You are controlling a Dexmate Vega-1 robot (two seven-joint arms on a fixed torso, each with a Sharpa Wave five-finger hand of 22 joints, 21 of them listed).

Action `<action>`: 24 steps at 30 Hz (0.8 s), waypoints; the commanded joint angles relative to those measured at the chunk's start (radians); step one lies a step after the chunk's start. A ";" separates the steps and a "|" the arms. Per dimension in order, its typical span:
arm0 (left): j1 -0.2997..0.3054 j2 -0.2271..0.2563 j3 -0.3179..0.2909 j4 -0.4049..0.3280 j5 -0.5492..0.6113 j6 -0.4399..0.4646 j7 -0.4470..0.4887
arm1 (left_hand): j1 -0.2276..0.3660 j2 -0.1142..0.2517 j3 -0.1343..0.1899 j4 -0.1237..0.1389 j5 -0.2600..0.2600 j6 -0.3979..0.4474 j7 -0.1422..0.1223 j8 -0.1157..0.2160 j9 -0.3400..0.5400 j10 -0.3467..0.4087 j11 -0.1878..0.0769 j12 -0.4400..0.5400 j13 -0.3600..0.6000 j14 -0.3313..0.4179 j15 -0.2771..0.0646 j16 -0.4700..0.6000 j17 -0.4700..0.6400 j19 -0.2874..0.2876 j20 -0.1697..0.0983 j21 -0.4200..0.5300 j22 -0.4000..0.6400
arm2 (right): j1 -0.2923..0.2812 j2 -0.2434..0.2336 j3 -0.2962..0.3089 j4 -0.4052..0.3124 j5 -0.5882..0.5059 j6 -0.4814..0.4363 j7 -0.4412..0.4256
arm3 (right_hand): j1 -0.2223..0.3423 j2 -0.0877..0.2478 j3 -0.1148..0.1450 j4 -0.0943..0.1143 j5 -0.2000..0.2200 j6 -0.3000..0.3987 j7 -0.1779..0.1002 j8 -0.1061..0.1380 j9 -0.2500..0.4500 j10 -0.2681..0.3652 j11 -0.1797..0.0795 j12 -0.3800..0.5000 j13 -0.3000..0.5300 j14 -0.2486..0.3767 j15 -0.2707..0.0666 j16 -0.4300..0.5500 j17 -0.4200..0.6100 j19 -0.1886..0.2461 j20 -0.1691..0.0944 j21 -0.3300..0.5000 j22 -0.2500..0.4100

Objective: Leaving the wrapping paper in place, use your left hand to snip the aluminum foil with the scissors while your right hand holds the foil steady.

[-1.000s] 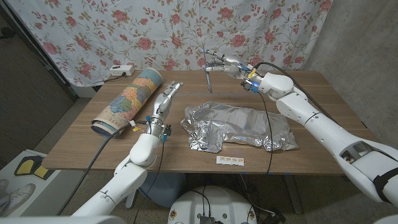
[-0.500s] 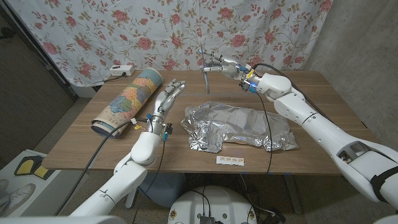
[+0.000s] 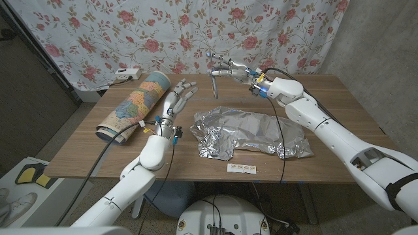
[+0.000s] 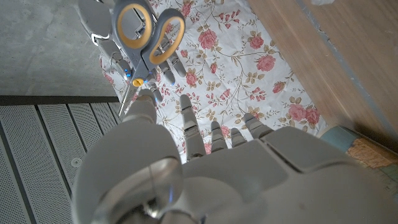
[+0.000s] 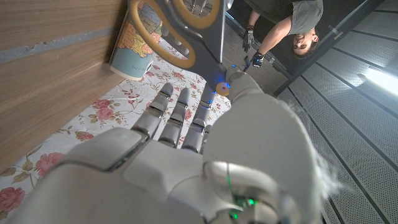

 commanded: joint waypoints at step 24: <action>-0.043 0.032 0.033 0.001 0.014 0.032 -0.039 | -0.018 -0.062 -0.026 0.032 -0.014 0.112 -0.005 0.009 0.005 -0.005 -0.019 -0.001 0.004 -0.017 -0.004 -0.004 0.001 -0.011 -0.001 -0.004 0.002 | 0.008 0.026 -0.007 0.019 0.031 -0.018 0.031 | 0.009 0.010 -0.007 -0.003 0.014 0.007 -0.003 -0.001 0.001 0.096 -0.090 0.010 0.002 0.010 -0.194 0.001 0.011 0.008 0.010 0.000 0.002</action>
